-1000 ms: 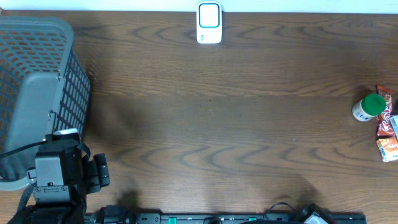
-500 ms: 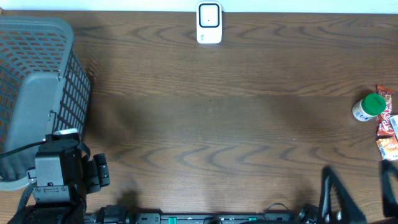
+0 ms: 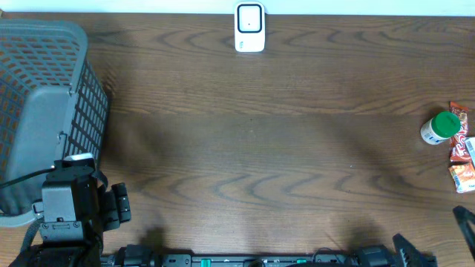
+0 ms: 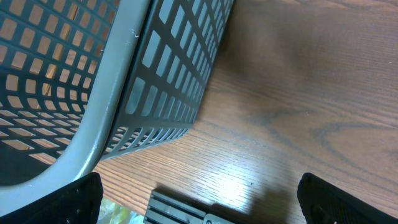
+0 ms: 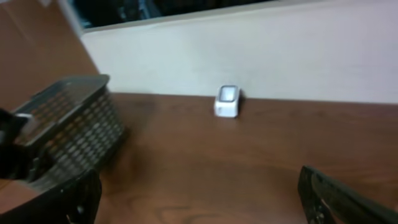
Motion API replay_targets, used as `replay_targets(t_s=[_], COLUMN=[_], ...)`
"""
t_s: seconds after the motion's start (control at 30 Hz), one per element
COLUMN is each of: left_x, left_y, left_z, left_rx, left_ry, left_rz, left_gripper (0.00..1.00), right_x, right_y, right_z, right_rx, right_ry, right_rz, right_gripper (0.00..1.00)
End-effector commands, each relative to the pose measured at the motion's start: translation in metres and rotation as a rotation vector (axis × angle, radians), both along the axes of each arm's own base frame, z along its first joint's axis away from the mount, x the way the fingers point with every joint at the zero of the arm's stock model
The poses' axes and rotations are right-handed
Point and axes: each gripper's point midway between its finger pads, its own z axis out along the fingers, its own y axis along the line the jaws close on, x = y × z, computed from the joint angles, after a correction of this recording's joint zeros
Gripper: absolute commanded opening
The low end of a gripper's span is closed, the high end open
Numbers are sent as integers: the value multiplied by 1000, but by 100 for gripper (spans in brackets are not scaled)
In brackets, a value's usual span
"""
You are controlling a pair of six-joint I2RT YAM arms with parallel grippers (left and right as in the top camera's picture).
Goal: Scan the item barcode
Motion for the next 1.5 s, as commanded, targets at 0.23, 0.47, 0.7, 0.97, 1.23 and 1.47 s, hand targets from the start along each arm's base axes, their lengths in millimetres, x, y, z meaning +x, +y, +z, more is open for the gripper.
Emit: replay_targets(t_s=[0.23, 0.47, 0.7, 0.97, 1.23, 1.47], left_x=[-1, -1, -1, -1, -1, -1], left_y=[1, 1, 1, 1, 1, 1], left_z=[2, 2, 2, 2, 2, 2], left_rx=[5, 5, 5, 5, 5, 5], left_ry=[-5, -5, -5, -5, -5, -5], left_rz=[2, 2, 2, 2, 2, 2], left_gripper=[98, 98, 98, 98, 98, 98], right_x=[39, 70, 98, 130, 158, 178], right_y=[-11, -13, -10, -19, -29, -35], right_z=[17, 0, -39, -109, -183, -250], right_rx=[-315, -328, -289, -143, -124, -162], right_ry=[-222, -409, -681, -711, -610, -430], right_rz=[-64, -129, -171, -238, -298, -320], right_gripper=[95, 99, 99, 99, 99, 99])
